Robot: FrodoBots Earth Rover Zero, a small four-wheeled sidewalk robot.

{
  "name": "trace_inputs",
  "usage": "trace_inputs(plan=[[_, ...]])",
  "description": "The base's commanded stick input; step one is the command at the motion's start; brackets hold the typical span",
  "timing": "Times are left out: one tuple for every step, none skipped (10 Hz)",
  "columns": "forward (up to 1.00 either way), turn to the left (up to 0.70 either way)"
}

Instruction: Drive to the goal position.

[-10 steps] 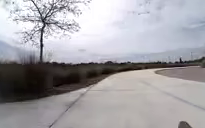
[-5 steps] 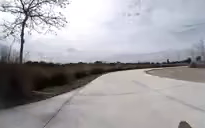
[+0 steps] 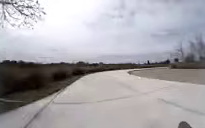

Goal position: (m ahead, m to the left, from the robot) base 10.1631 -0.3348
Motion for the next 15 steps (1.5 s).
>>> trace_inputs(plan=[[1.00, 0.00], [1.00, 0.00], [1.00, 0.00], [1.00, 0.00], [1.00, 0.00], [1.00, 0.00], [1.00, 0.00], [1.00, 0.00], [1.00, 0.00], [1.00, 0.00], [1.00, 0.00], [1.00, 0.00], [1.00, 0.00], [1.00, 0.00], [1.00, 0.00]])
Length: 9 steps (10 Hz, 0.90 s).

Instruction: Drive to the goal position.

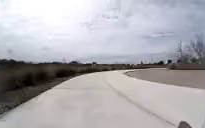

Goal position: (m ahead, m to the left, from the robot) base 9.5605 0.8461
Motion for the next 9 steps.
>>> trace_inputs(plan=[[1.00, 0.00], [1.00, 0.00], [1.00, 0.00], [1.00, 0.00], [1.00, 0.00], [1.00, 0.00], [1.00, 0.00], [1.00, 0.00], [1.00, 0.00]])
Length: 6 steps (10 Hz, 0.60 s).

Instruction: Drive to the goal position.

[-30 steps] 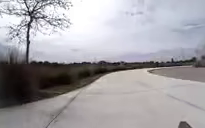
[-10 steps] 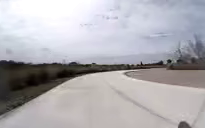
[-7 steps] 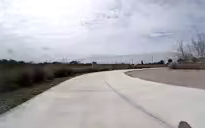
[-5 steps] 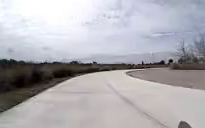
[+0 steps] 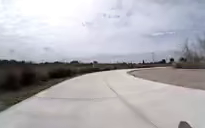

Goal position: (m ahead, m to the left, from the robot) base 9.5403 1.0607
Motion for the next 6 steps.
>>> trace_inputs(plan=[[1.00, 0.00], [1.00, 0.00], [1.00, 0.00], [1.00, 0.00], [1.00, 0.00], [1.00, 0.00]])
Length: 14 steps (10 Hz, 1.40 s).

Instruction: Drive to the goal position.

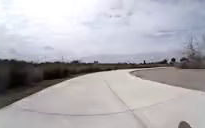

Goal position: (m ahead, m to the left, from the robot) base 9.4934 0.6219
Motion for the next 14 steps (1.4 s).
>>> trace_inputs(plan=[[1.00, 0.00], [1.00, 0.00], [1.00, 0.00], [1.00, 0.00], [1.00, 0.00], [1.00, 0.00], [1.00, 0.00], [1.00, 0.00], [1.00, 0.00], [1.00, 0.00], [1.00, 0.00], [1.00, 0.00], [1.00, 0.00], [1.00, 0.00]])
